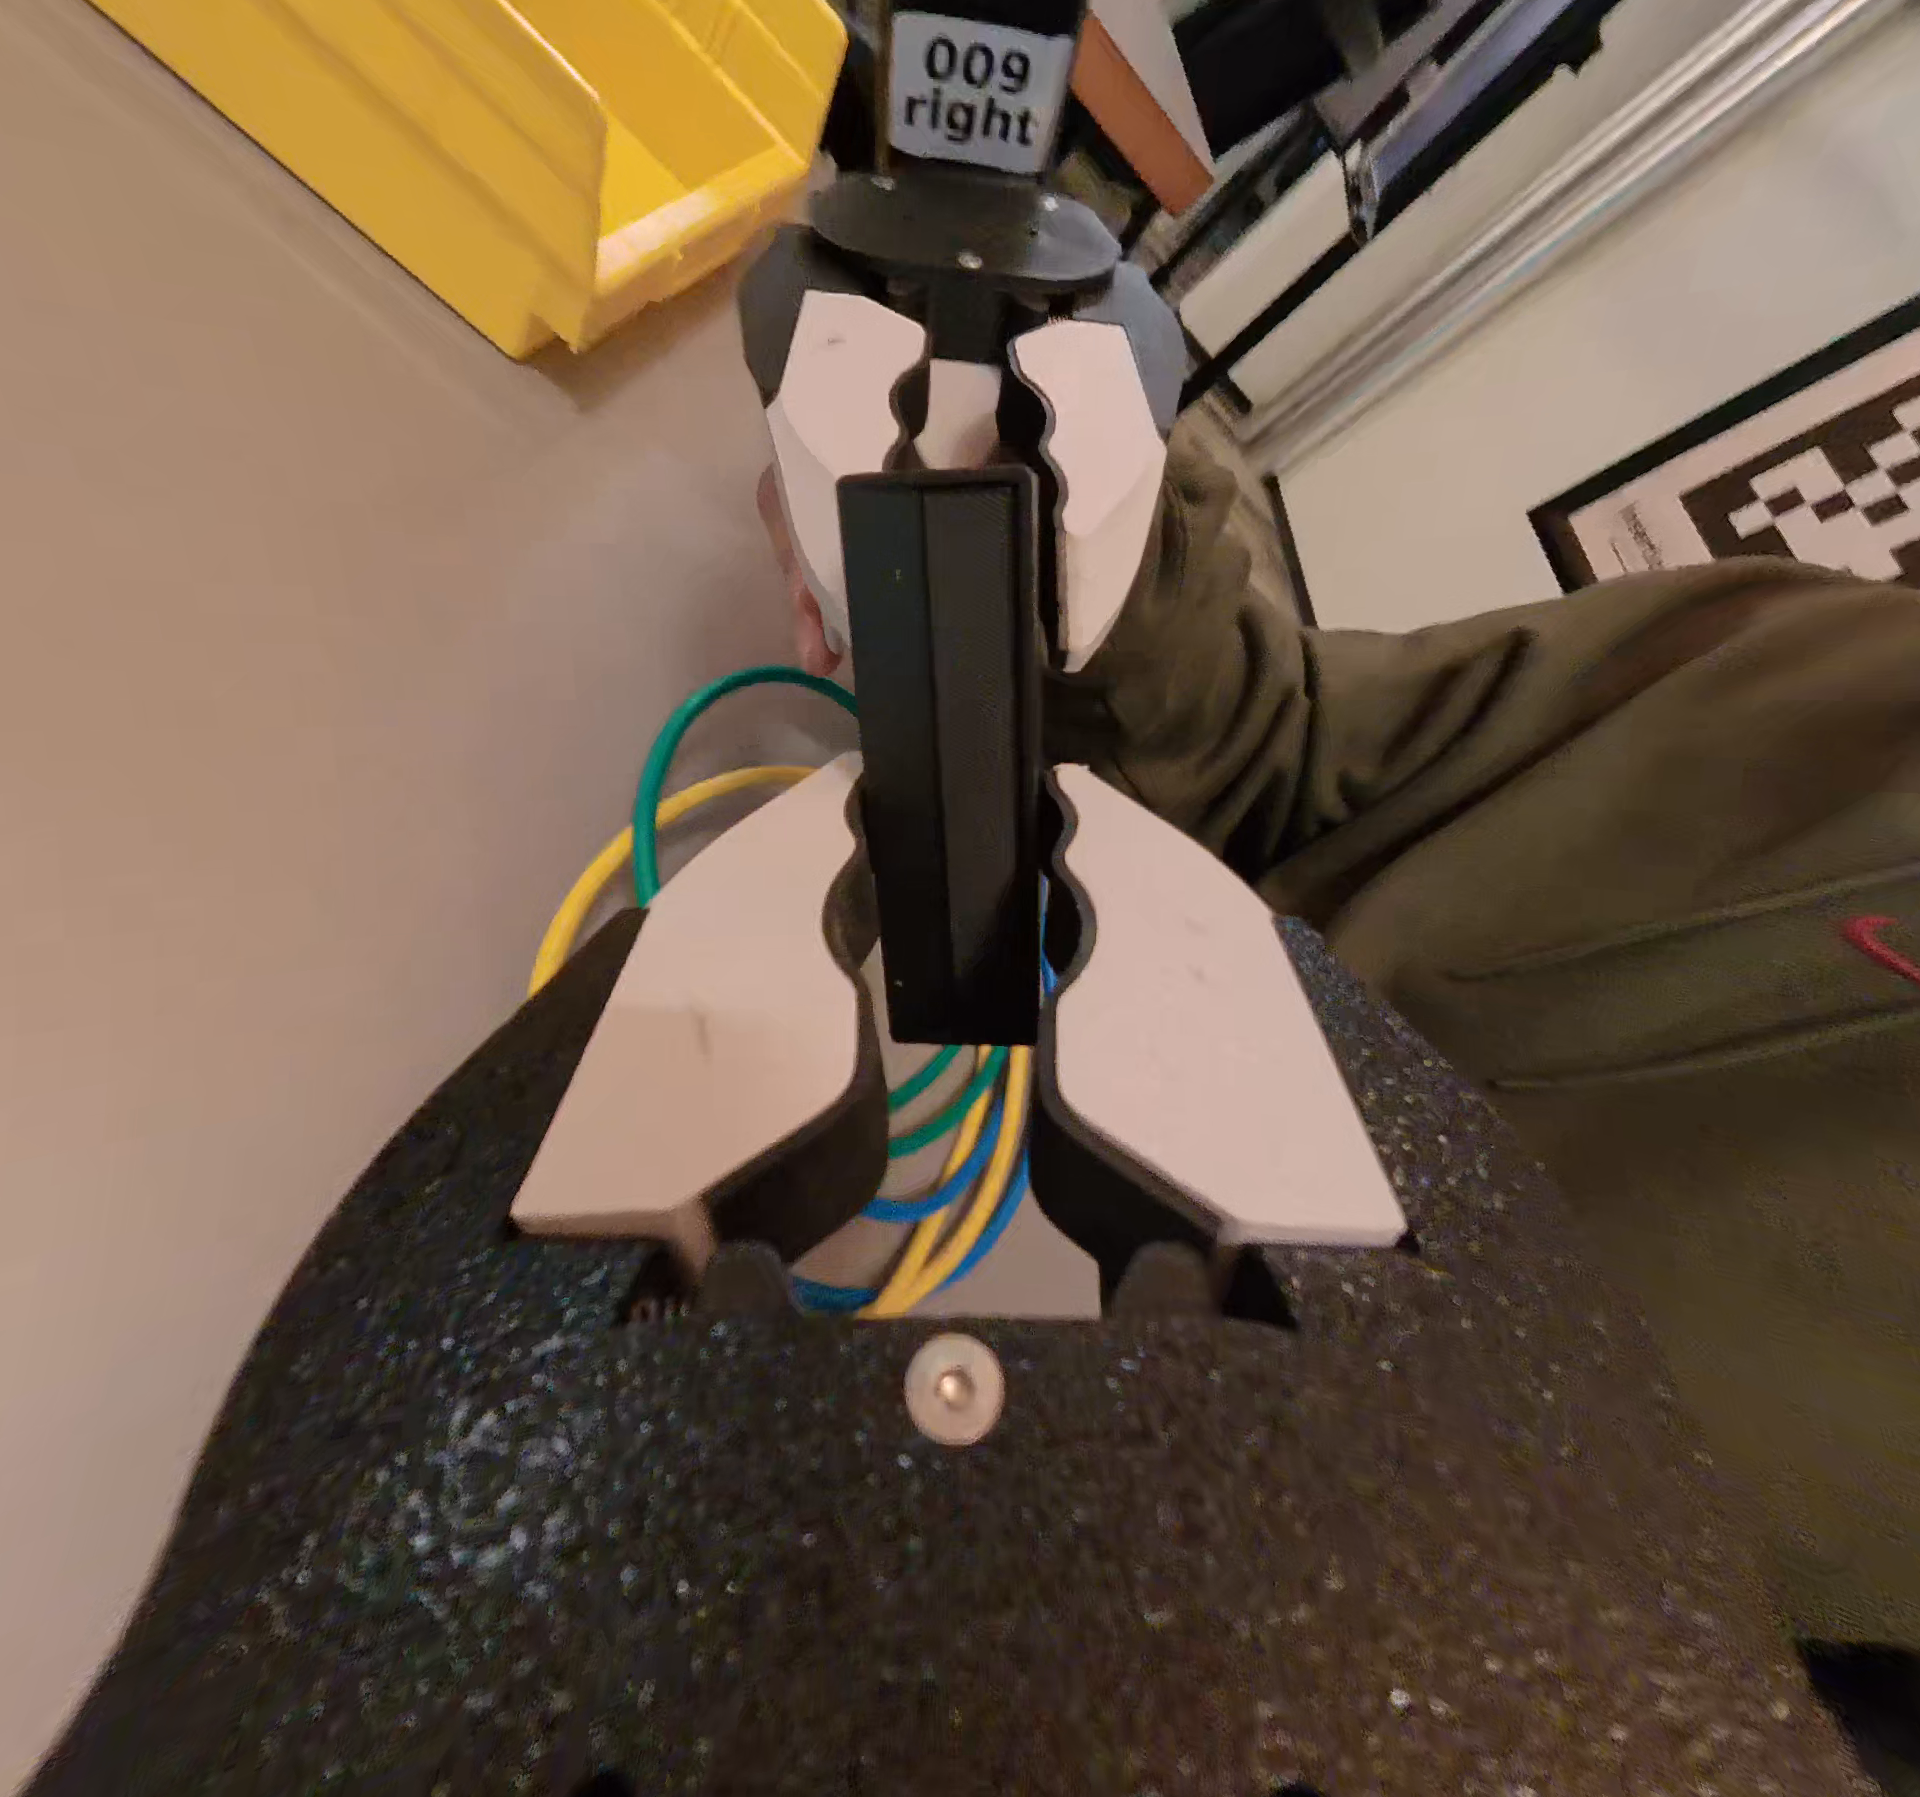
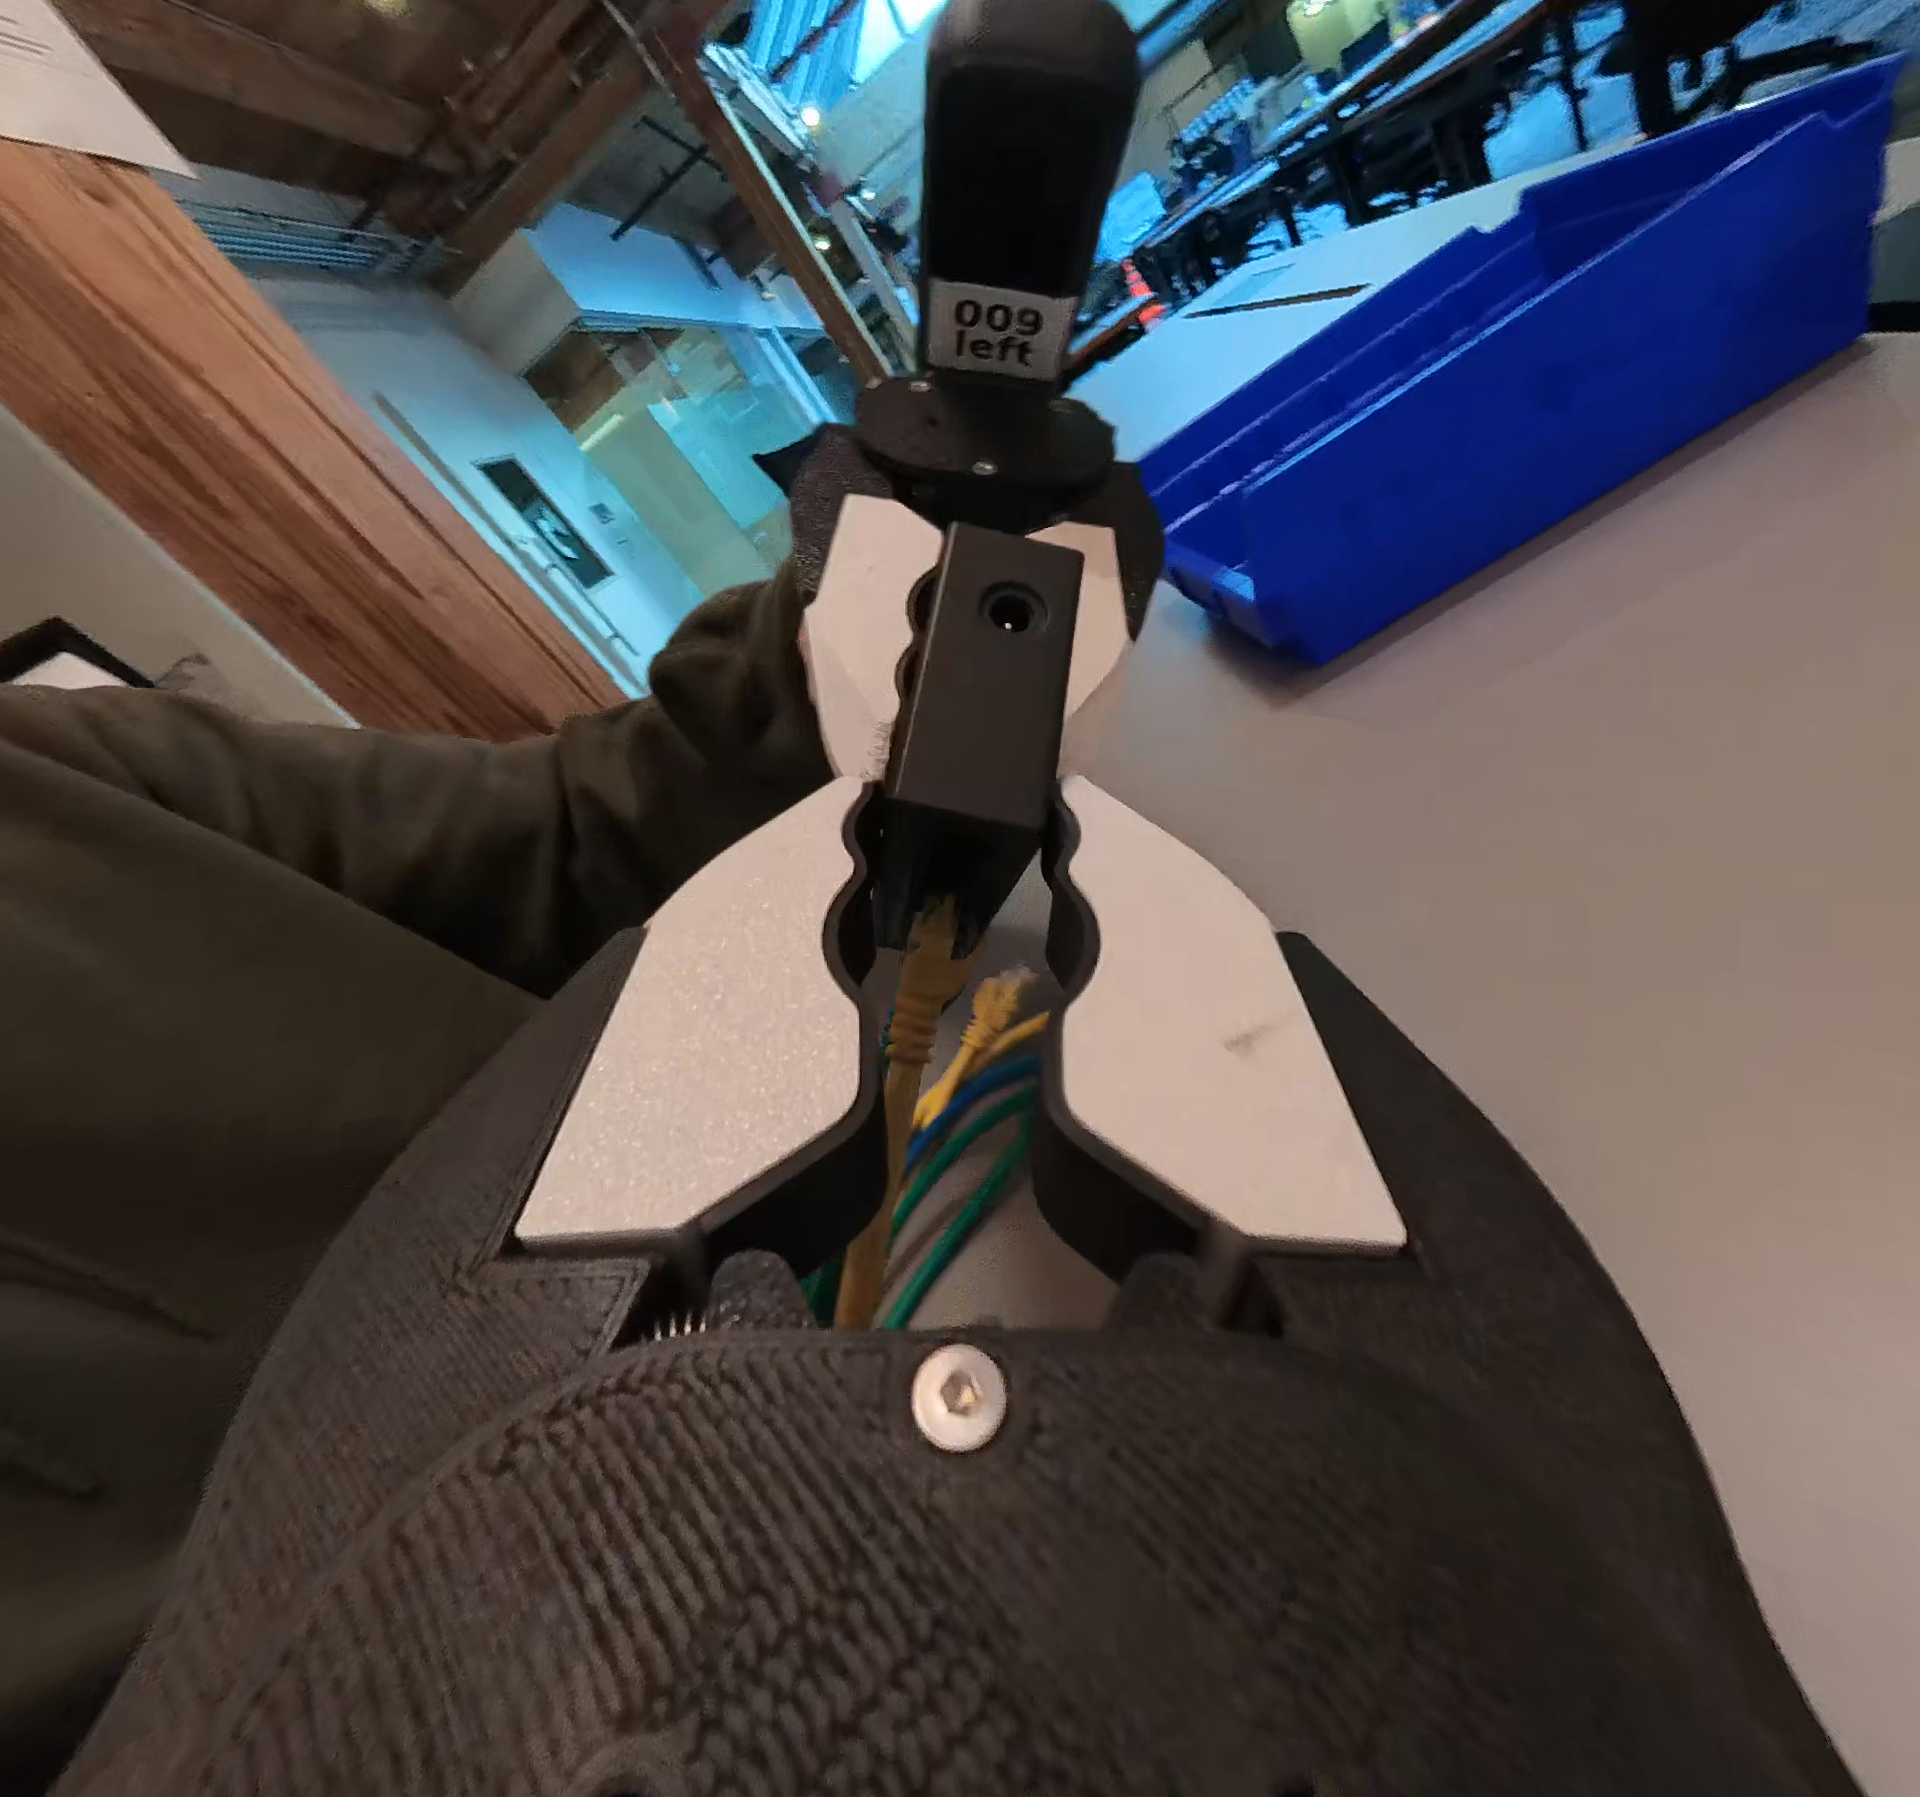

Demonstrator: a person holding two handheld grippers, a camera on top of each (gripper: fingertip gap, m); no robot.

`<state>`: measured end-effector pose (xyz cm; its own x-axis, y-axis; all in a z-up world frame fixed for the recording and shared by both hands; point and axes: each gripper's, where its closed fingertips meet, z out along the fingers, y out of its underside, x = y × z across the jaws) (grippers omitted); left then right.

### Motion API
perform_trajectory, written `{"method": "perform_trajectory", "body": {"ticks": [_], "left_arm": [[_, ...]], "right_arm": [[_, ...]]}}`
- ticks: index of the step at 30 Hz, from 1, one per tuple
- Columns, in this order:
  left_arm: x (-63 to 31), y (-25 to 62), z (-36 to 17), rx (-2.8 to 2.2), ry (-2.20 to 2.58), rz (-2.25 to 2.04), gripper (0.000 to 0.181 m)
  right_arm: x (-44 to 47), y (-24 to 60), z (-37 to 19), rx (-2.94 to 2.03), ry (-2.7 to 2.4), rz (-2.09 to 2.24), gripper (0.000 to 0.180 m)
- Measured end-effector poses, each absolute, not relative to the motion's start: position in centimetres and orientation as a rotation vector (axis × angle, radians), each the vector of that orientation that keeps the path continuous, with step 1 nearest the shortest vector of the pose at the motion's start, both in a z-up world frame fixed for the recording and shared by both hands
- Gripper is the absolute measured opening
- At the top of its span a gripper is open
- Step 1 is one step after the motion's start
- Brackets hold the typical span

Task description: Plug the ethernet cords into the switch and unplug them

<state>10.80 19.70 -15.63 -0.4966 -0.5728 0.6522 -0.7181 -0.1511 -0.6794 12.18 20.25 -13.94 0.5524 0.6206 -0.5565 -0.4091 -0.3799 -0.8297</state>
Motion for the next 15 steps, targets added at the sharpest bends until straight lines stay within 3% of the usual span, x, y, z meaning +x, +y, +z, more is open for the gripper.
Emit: {"method": "perform_trajectory", "body": {"ticks": [8,13,15], "left_arm": [[11.2,20.3,-16.0,1.522,-1.923,1.872,0.027],[11.5,20.9,-15.2,1.5,-2.219,1.949,0.031],[12.0,21.7,-15.1,1.554,-2.427,1.979,0.043]], "right_arm": [[13.4,20.6,-14.0,-1.587,-0.132,1.032,0.028],[13.4,20.9,-13.1,-1.529,-0.111,1.039,0.027],[14.1,21.3,-12.8,-1.504,-0.047,1.033,0.027]]}}
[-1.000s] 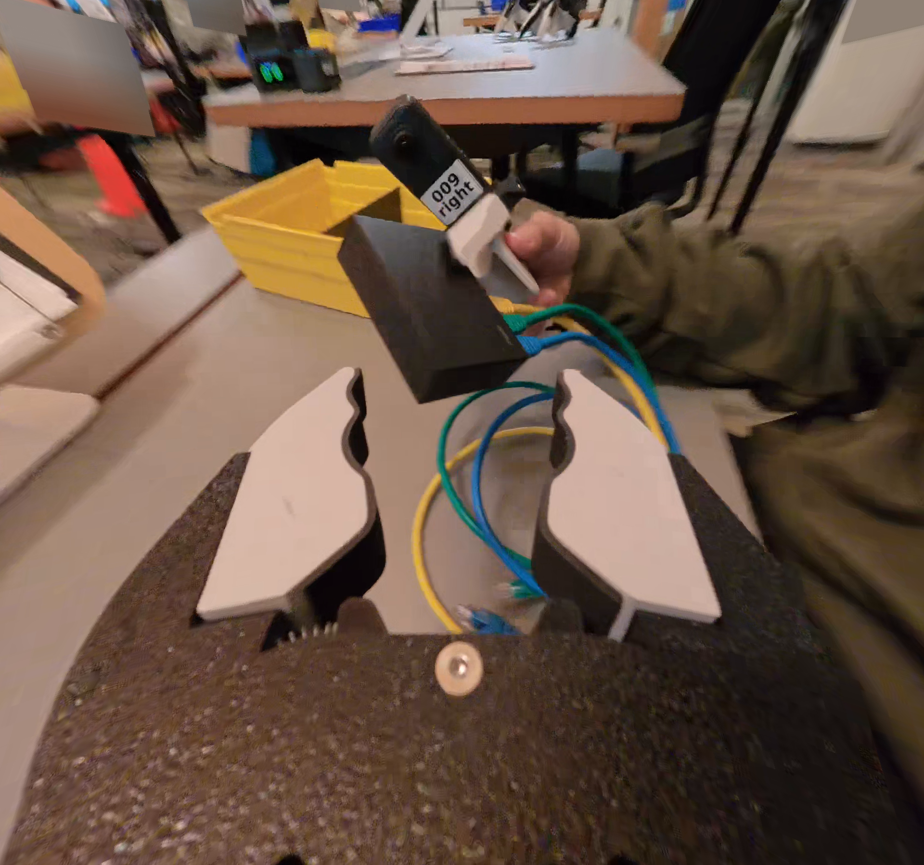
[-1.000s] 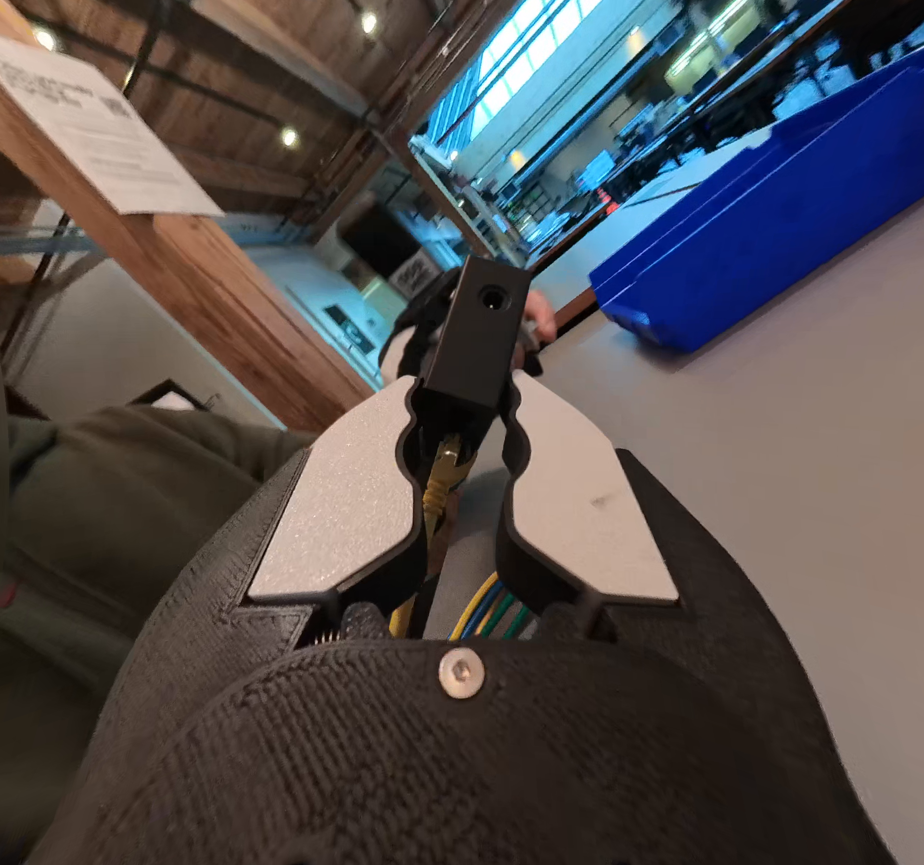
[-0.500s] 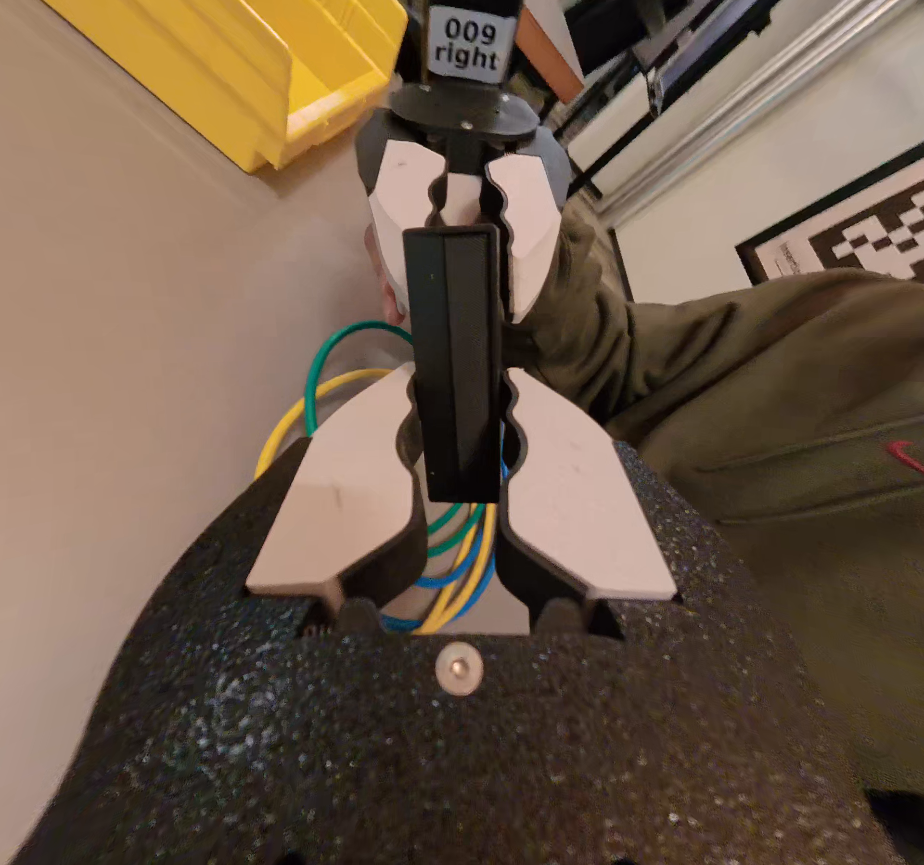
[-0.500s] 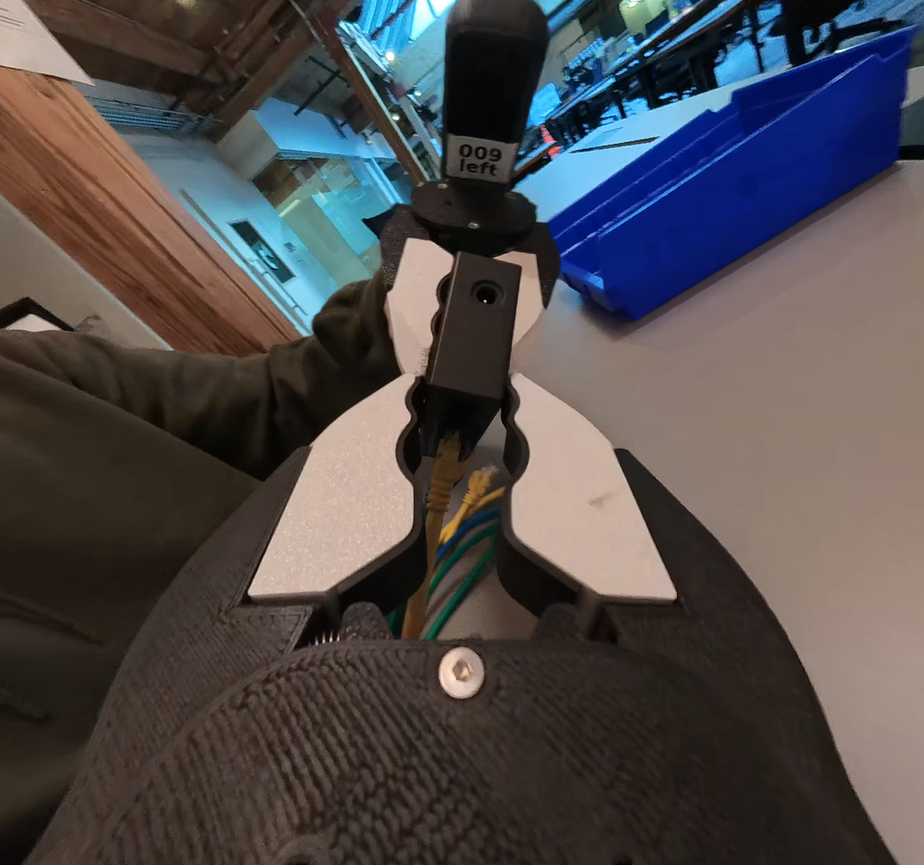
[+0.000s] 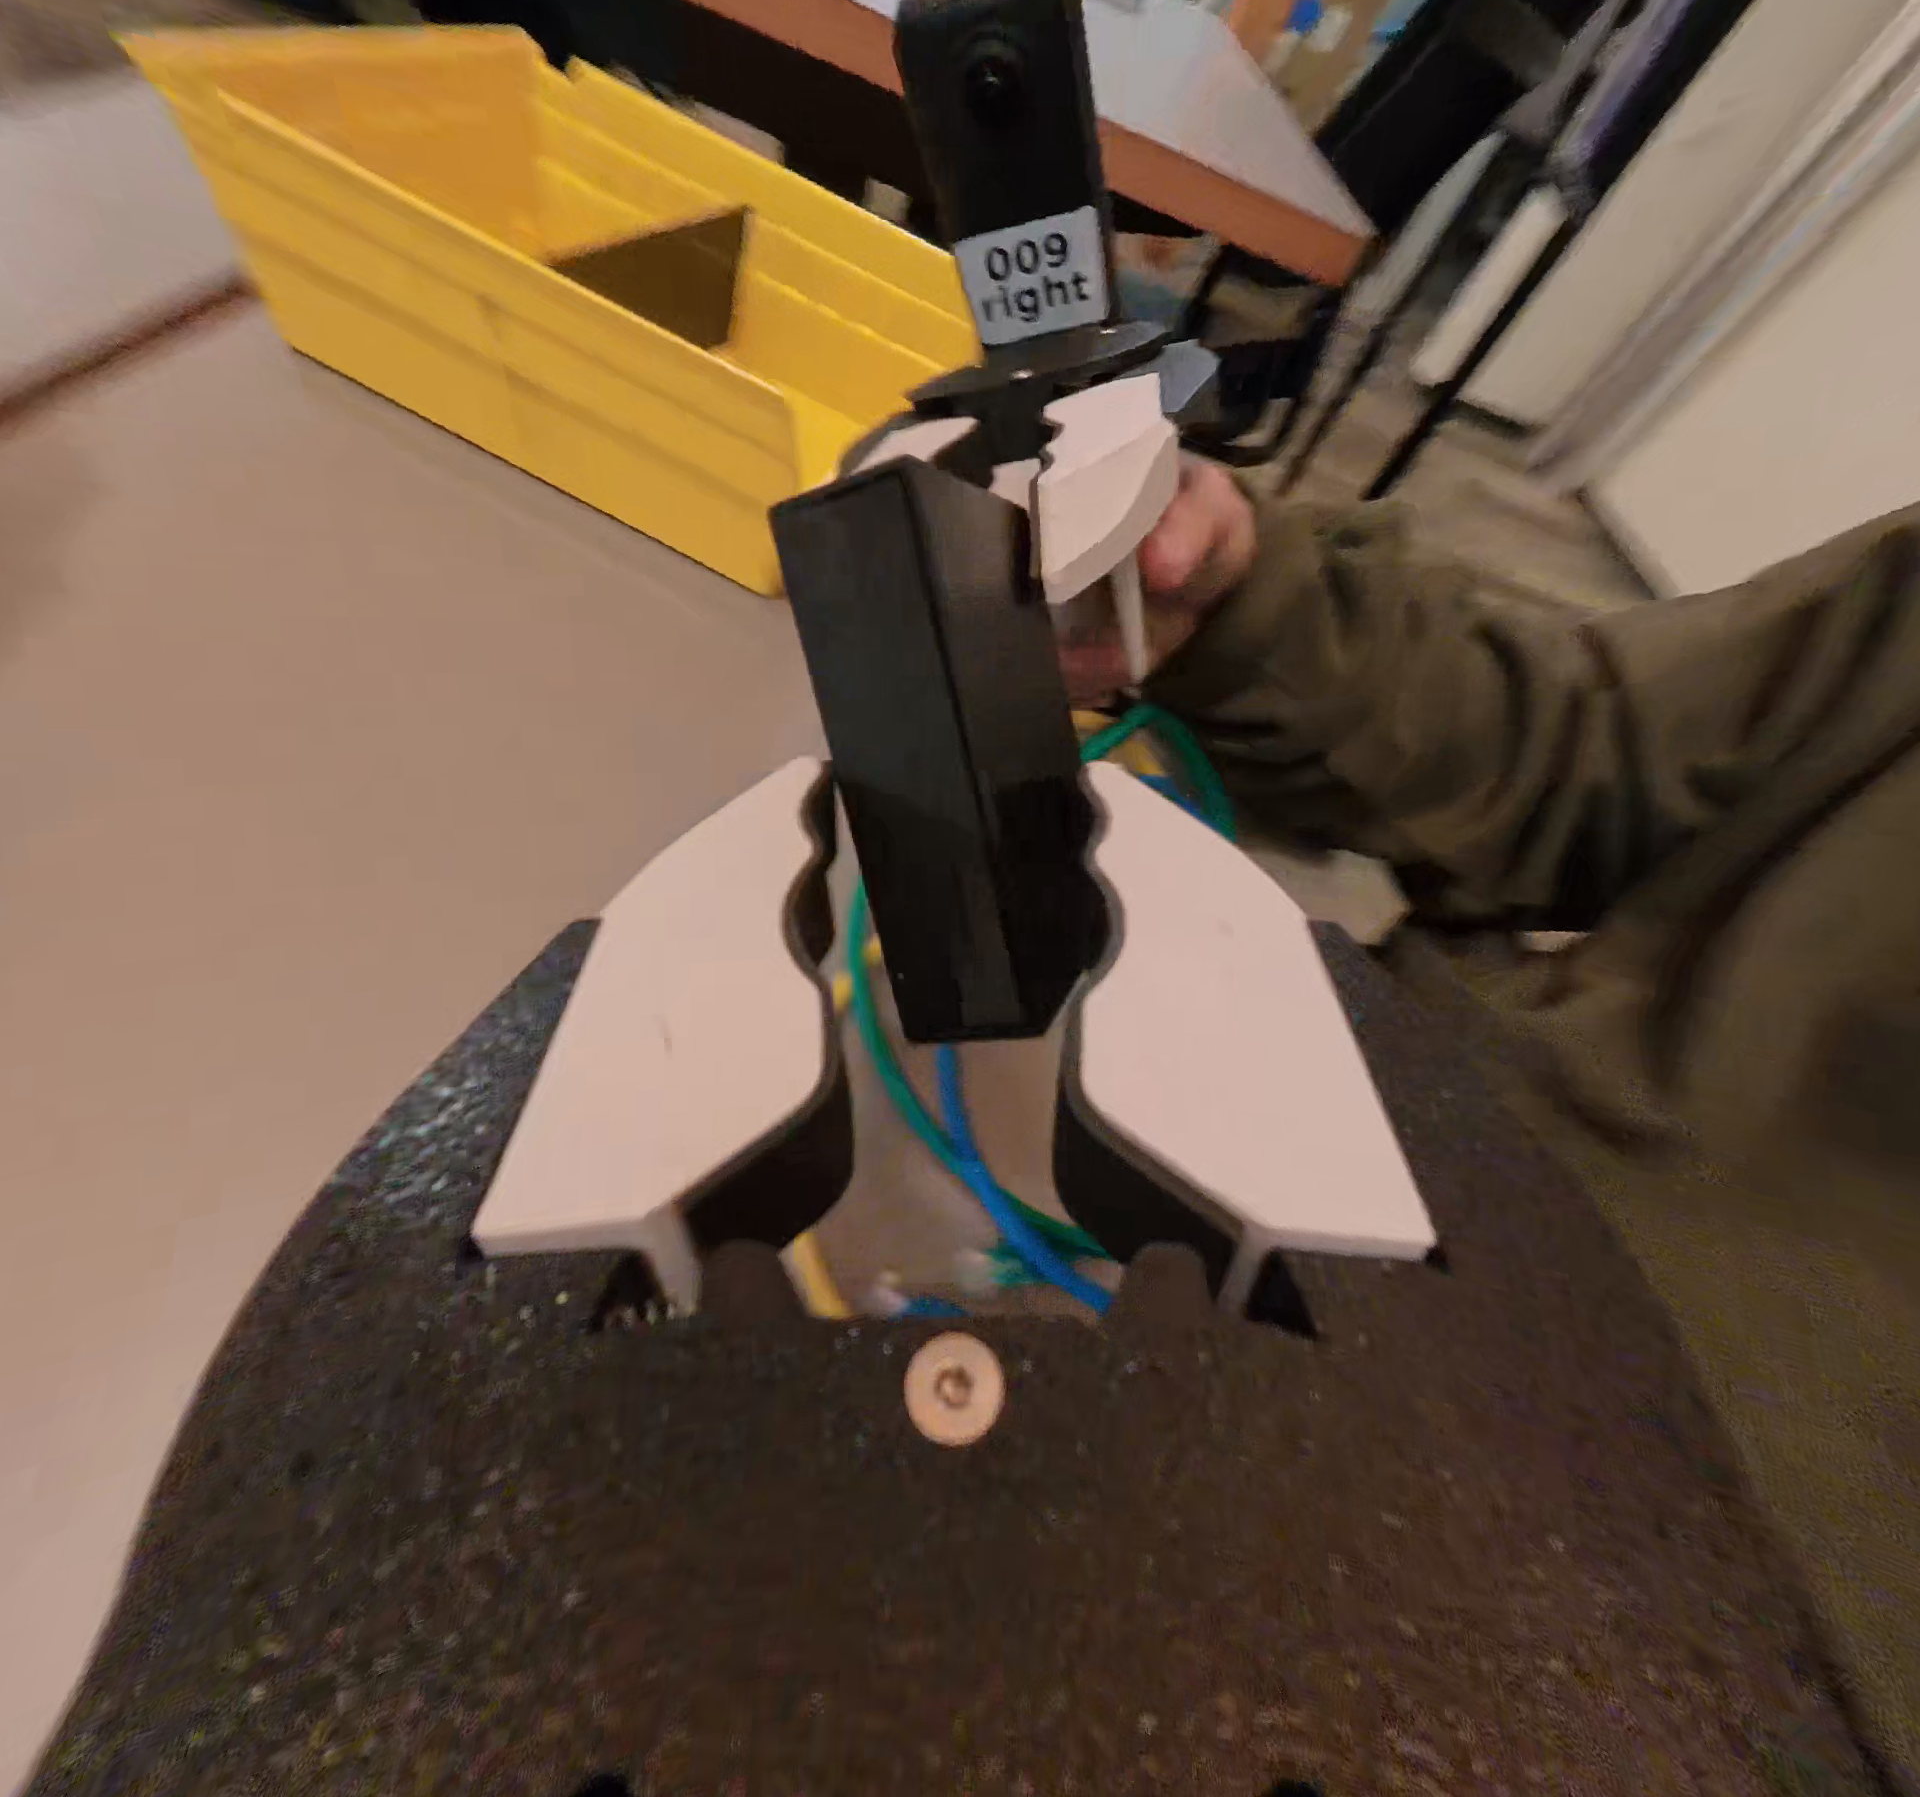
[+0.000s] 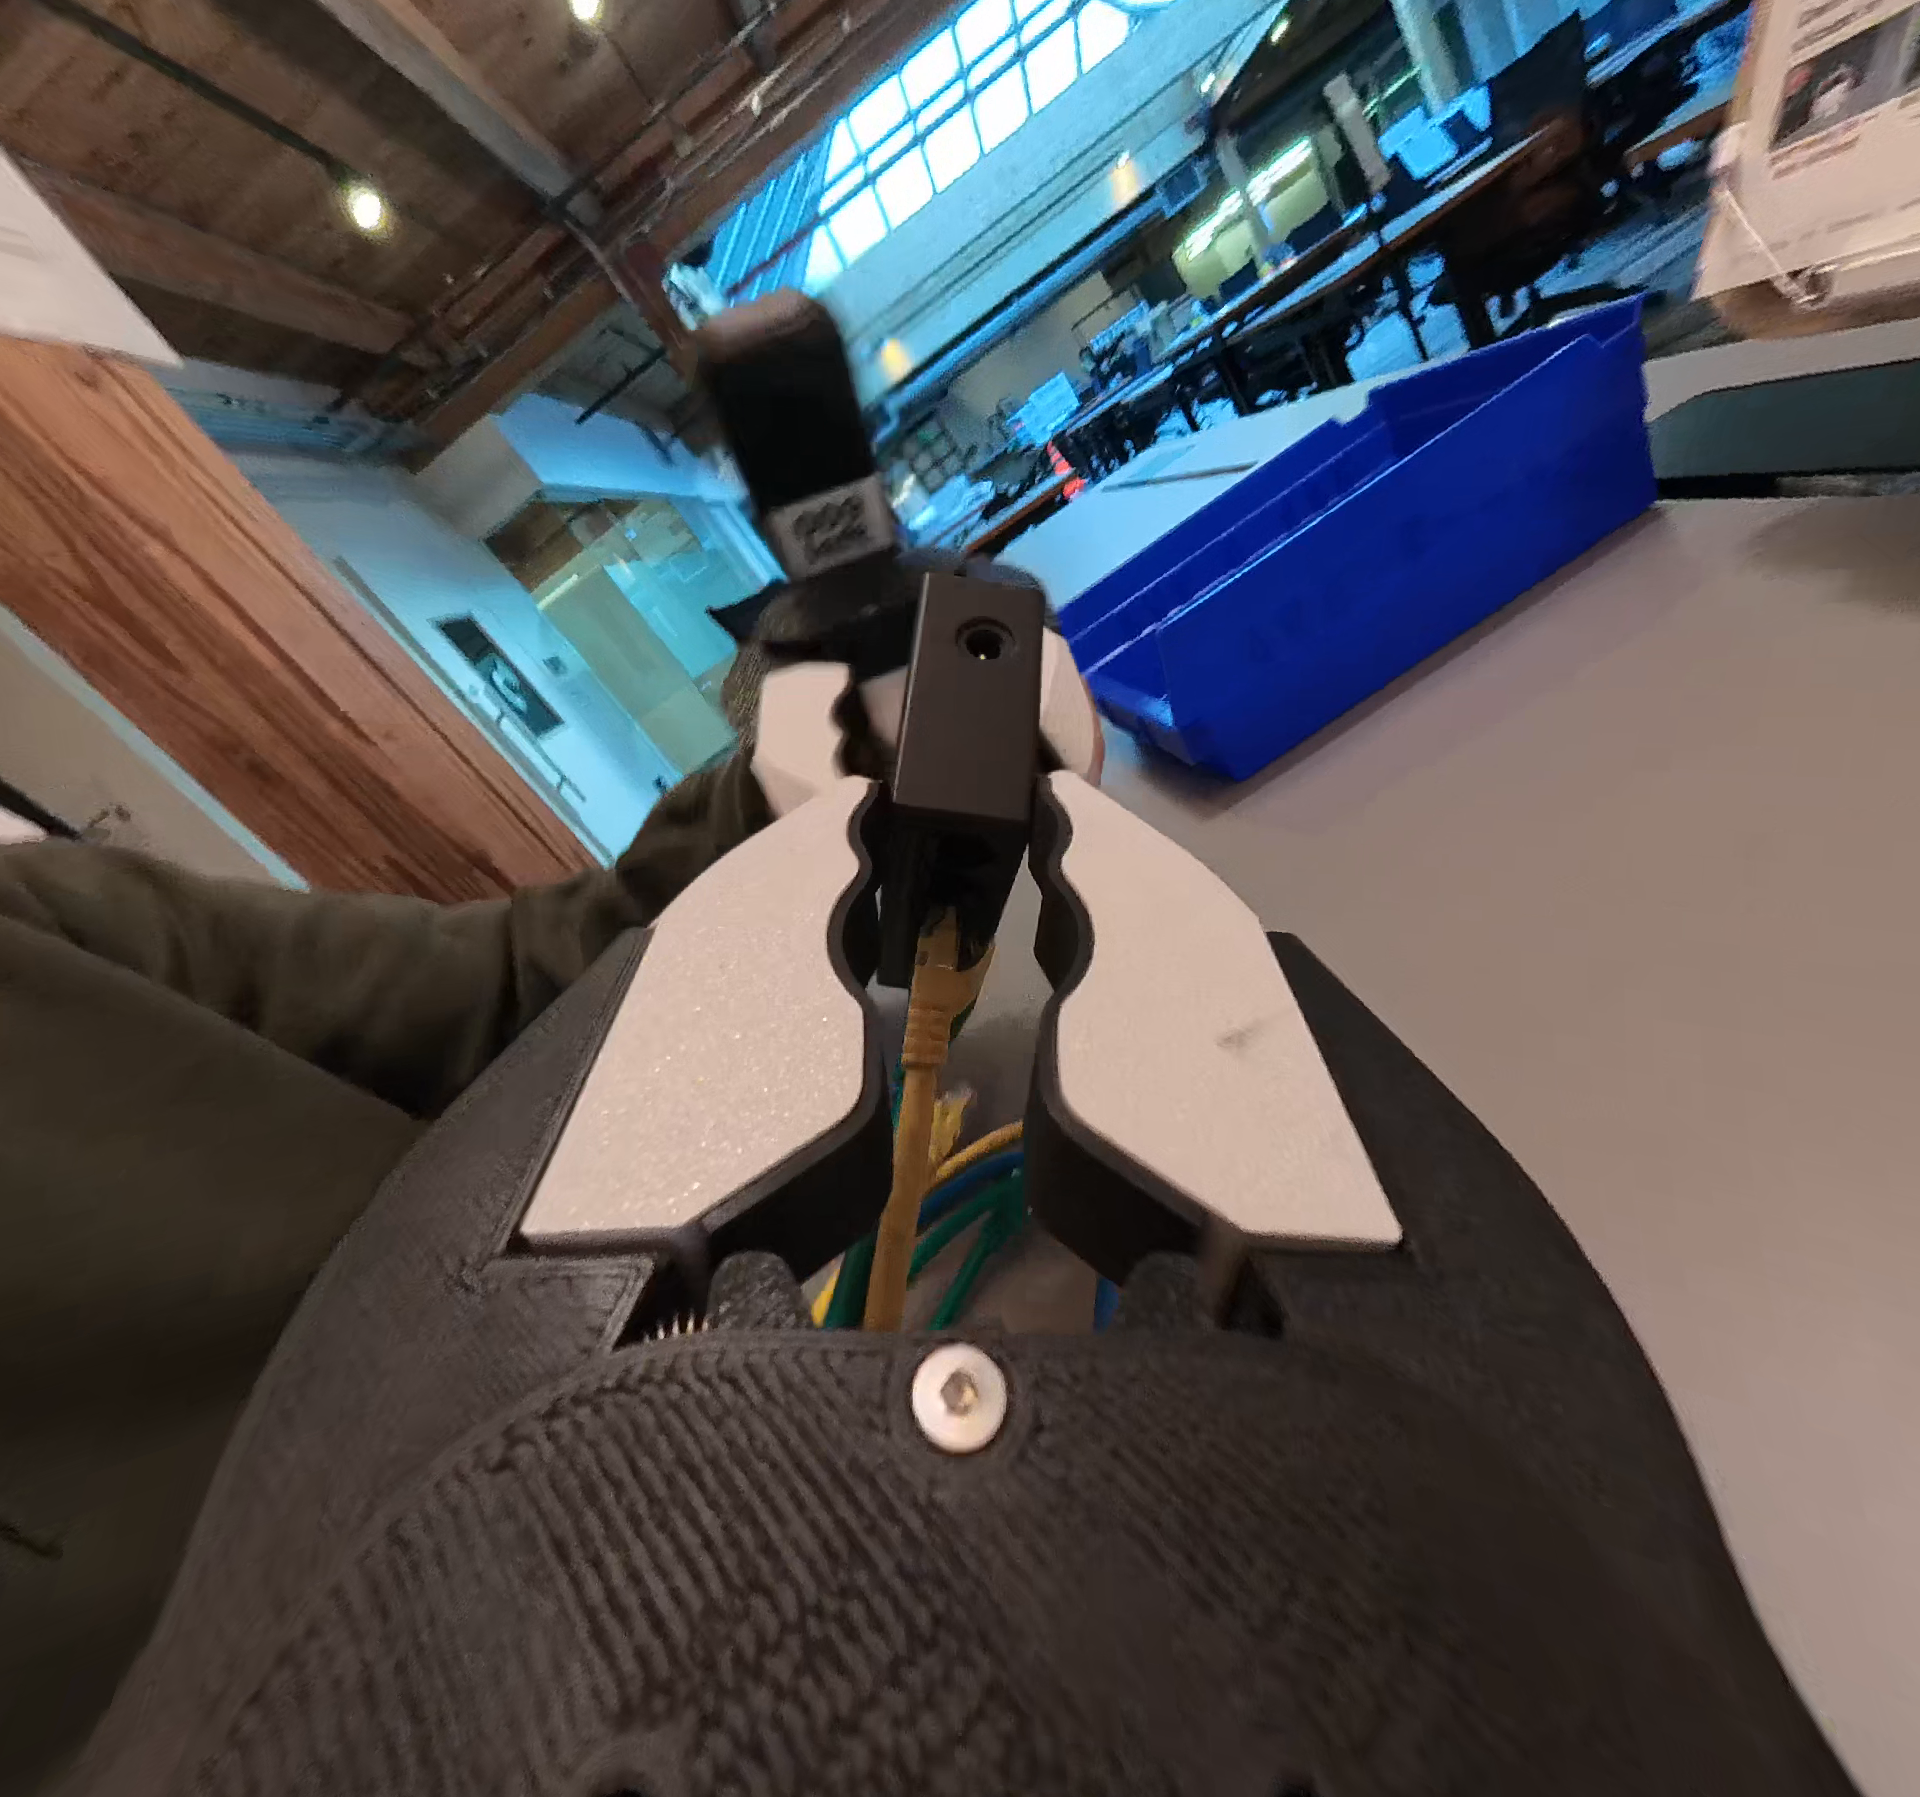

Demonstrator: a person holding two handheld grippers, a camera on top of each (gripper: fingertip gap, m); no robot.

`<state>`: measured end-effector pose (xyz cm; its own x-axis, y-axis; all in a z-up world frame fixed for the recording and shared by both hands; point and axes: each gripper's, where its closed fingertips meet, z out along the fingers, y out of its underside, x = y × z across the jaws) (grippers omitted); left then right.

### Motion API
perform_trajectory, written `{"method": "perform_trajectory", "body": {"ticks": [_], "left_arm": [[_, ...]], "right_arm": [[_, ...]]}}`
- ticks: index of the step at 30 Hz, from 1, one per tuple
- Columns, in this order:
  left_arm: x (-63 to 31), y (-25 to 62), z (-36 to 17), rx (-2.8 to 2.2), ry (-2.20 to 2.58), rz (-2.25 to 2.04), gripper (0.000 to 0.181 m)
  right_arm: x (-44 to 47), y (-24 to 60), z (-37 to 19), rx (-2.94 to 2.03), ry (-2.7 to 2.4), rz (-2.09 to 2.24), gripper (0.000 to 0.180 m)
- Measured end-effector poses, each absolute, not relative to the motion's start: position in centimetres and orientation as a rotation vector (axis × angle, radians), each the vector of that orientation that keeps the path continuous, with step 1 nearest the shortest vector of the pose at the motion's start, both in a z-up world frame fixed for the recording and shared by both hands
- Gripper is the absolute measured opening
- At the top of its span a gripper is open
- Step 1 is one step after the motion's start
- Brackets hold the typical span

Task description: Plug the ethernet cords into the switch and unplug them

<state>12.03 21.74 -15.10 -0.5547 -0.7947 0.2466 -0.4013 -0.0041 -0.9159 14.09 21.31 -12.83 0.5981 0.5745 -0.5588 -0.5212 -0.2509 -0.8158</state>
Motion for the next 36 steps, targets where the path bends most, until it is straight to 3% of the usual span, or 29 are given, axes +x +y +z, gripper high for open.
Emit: {"method": "perform_trajectory", "body": {"ticks": [3,5,14,15,24,29,33,36], "left_arm": [[12.4,22.5,-15.1,-1.116,1.789,-1.35,0.076],[12.7,22.9,-15.3,-1.019,1.657,-1.182,0.085],[12.6,23.5,-14.7,-0.758,1.358,-0.751,0.07],[12.6,23.7,-14.7,-0.765,1.361,-0.737,0.059],[12.3,23.7,-15.1,-0.925,1.432,-0.837,0.057],[11.5,25.0,-15.4,-1.039,1.445,-1.037,0.057],[10.8,26.0,-16.3,-1.042,1.526,-1.116,0.057],[10.6,26.3,-16.6,-1.044,1.57,-1.109,0.057]], "right_arm": [[16.1,21.7,-12.0,-1.397,0.121,1.054,0.026],[17.1,21.8,-11.8,-1.335,0.223,1.102,0.026],[16.9,22.1,-12.1,-1.242,0.322,1.252,0.026],[17.0,22.0,-12.3,-1.249,0.323,1.253,0.026],[16.9,21.6,-13.2,-1.353,0.243,1.219,0.028],[17.0,21.0,-15.4,-1.537,0.231,1.149,0.066],[14.6,20.9,-16.2,-1.619,0.171,1.233,0.069],[12.9,21.9,-16.4,-1.6,0.197,1.357,0.056]]}}
